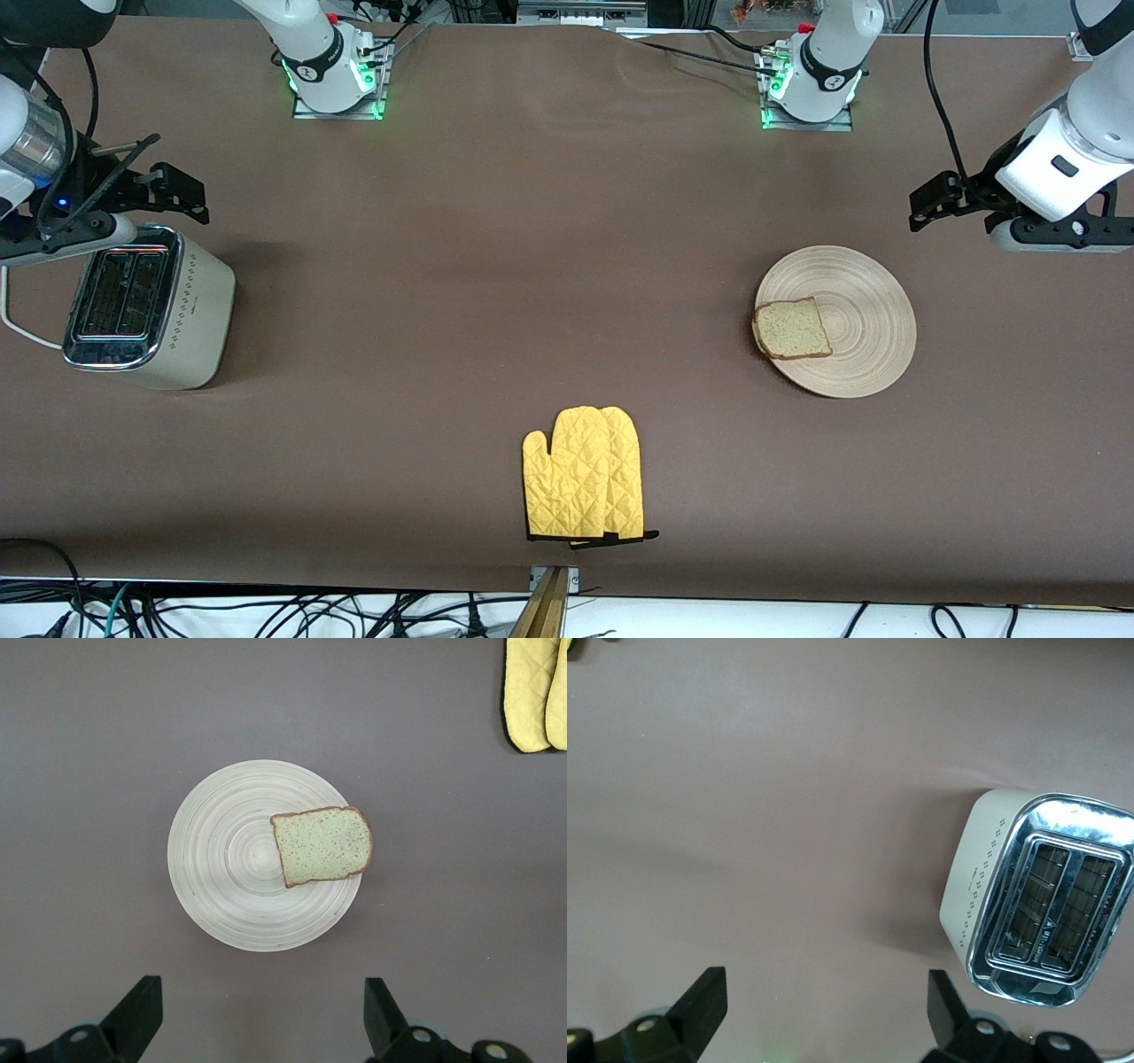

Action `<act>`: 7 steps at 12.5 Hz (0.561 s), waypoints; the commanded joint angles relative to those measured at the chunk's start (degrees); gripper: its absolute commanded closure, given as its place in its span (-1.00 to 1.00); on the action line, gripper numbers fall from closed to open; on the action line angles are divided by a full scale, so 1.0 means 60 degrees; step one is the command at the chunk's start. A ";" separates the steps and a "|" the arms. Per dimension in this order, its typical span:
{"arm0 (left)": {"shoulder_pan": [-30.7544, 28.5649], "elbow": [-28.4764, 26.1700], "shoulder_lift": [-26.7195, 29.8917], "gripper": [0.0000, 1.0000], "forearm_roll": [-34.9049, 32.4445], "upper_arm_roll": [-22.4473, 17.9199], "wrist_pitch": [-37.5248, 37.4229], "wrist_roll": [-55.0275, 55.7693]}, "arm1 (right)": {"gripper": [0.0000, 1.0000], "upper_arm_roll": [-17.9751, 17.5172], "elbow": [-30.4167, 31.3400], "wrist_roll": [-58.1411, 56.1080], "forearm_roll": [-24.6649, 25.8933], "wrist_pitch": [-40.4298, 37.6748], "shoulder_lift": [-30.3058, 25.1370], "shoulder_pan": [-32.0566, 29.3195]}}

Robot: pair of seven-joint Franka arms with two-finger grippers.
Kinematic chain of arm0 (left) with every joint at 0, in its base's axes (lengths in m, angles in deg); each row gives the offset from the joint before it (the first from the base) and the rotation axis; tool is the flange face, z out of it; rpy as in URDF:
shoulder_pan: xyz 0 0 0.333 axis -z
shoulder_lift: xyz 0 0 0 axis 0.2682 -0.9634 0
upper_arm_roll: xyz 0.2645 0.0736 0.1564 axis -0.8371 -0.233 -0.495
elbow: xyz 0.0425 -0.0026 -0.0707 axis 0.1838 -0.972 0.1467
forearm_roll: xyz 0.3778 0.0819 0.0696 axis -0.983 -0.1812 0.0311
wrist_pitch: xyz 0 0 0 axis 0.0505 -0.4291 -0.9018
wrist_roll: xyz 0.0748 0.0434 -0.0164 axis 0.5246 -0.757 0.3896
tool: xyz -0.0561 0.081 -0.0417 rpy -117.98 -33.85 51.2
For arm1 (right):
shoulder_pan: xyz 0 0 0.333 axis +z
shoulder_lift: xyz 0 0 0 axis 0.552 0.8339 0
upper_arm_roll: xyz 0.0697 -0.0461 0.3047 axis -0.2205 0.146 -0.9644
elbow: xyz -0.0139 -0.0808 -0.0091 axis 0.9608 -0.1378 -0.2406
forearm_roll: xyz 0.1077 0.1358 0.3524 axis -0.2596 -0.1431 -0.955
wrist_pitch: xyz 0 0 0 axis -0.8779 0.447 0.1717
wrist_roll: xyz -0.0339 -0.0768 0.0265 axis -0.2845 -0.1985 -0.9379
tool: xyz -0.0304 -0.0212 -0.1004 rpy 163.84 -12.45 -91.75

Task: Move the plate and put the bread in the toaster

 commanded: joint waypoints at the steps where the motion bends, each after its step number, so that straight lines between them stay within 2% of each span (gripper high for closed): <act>1: -0.0036 0.0198 0.0010 -1.00 -0.0211 0.0072 -0.0214 0.0111 | -1.00 -0.0046 -0.0062 -0.0056 -0.0107 0.0004 -0.0052 -0.0044; 7: -0.0036 0.0198 -0.0005 -1.00 -0.0225 0.0043 -0.0214 0.0081 | -1.00 -0.0046 -0.0062 -0.0056 -0.0092 -0.0011 -0.0067 -0.0044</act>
